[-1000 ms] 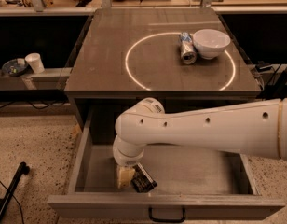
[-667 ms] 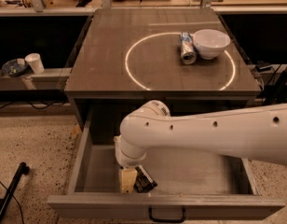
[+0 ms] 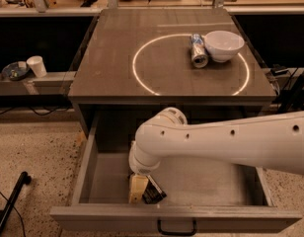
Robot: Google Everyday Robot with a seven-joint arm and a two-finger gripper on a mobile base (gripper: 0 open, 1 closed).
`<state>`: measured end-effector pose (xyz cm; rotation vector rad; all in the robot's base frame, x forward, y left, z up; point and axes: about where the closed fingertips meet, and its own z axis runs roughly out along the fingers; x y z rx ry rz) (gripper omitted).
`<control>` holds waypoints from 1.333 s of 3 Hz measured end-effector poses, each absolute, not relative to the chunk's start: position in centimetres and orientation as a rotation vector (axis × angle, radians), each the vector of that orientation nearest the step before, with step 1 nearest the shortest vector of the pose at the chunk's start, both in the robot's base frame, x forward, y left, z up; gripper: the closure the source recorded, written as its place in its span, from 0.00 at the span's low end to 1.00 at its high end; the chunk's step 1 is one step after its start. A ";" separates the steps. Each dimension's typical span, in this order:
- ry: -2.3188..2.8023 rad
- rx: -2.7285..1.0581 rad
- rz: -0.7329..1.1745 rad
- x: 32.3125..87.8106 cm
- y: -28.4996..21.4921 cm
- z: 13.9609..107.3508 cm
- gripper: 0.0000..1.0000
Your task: Pick rxbar chocolate from top drawer and place on counter
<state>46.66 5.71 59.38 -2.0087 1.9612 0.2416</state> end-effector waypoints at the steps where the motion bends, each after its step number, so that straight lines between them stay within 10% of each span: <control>1: 2.067 -1.968 0.202 47.8 4.6 58.1 0.18; 4: 2.109 -1.960 0.186 48.2 4.1 59.1 0.92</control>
Offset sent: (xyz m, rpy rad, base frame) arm 0.0264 -0.0258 -0.0343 -0.1272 0.0623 -0.1554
